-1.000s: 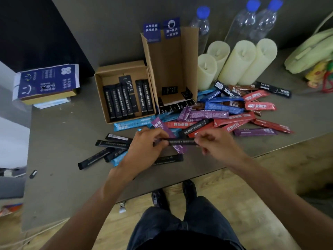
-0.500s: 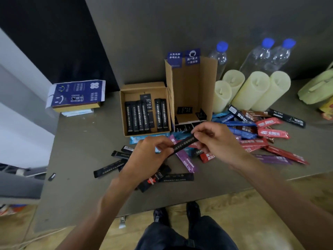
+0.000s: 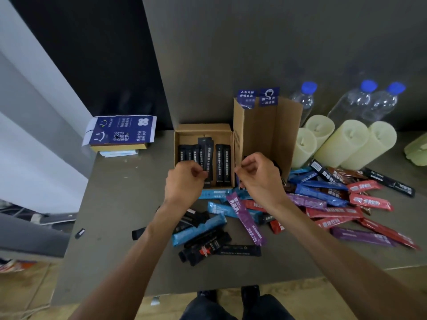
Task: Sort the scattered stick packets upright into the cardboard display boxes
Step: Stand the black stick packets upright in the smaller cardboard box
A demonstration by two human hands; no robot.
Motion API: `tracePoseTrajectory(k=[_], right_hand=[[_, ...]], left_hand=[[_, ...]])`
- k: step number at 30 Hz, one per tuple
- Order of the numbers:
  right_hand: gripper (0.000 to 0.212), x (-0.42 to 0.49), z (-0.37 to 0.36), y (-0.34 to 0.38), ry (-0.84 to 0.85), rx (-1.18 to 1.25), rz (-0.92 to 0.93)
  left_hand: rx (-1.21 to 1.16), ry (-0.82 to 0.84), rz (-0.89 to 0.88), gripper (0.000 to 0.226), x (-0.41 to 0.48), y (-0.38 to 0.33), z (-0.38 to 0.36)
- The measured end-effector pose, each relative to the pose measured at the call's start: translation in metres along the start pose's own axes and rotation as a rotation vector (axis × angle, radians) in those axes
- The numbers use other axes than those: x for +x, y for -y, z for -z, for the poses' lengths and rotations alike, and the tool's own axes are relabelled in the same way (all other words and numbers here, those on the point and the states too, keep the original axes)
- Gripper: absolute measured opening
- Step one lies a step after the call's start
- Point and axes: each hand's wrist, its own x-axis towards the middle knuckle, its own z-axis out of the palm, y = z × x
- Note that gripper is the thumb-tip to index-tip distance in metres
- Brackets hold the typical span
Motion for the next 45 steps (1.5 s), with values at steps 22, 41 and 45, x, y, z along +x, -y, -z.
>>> tracePoseTrajectory(k=[22,41,45], right_hand=[[0.011,0.012,-0.001,-0.002,0.058,-0.108,-0.02],[0.011,0.011,0.0,-0.002,0.076,-0.134,-0.02],[0.011,0.011,0.0,-0.003,0.08,-0.145,-0.01]], left_hand=[[0.473,-0.131,-0.291,0.022,0.016,0.01,-0.029],[0.634,0.078,-0.473,0.049,0.004,0.037,-0.045],[0.616,0.106,-0.46,0.05,0.004,0.037,-0.045]])
